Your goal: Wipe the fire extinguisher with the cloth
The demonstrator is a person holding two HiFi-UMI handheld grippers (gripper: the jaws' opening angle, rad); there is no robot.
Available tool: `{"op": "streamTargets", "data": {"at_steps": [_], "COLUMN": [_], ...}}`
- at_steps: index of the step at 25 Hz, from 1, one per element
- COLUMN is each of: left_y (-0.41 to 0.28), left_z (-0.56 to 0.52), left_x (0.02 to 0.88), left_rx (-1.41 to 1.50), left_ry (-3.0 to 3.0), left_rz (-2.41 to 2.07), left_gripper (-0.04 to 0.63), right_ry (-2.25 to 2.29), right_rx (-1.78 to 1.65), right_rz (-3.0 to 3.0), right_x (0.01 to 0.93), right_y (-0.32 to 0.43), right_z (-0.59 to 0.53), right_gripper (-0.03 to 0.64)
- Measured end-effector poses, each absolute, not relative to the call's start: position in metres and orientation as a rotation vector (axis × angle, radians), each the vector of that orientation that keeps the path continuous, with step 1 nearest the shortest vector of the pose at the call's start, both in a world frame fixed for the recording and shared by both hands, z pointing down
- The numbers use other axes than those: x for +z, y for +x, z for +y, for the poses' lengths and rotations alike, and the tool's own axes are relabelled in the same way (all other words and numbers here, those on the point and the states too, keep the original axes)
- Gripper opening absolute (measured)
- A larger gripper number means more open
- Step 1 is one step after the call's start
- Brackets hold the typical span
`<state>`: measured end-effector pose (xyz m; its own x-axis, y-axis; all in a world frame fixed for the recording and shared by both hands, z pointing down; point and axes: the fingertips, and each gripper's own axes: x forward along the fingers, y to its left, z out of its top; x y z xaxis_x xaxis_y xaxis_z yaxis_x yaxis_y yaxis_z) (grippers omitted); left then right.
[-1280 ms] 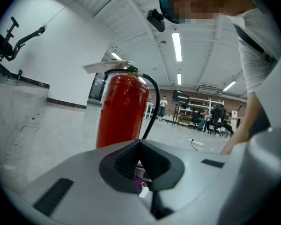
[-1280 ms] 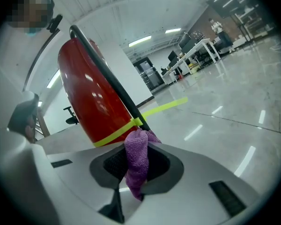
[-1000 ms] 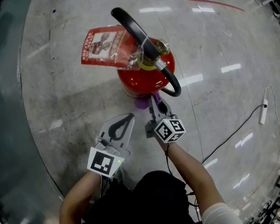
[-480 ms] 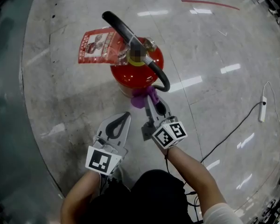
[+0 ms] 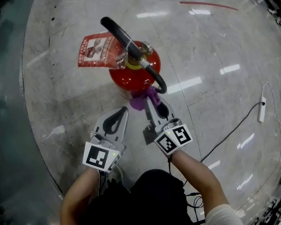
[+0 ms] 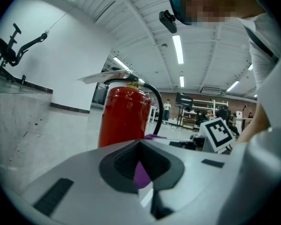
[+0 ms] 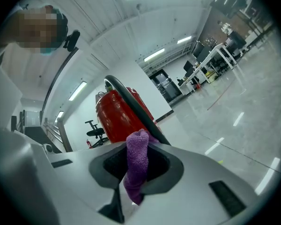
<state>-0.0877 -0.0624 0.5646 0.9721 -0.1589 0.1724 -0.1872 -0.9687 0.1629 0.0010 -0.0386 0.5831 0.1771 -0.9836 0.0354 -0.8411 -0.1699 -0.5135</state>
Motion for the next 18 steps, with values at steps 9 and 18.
{"op": "streamTargets", "data": {"at_steps": [9, 18], "left_y": [-0.084, -0.082], "left_z": [-0.073, -0.073], "left_x": [0.546, 0.516], "left_rx": [0.269, 0.254], "left_ry": [2.907, 2.943], "left_rz": [-0.38, -0.393], "left_gripper": [-0.002, -0.002], "right_ry": [-2.156, -2.163], "right_rx": [-0.419, -0.36], "right_rz": [1.881, 1.975], "right_x": [0.535, 0.499], "right_y": [-0.01, -0.019], "right_z": [-0.039, -0.041], "right_gripper": [0.069, 0.069]}}
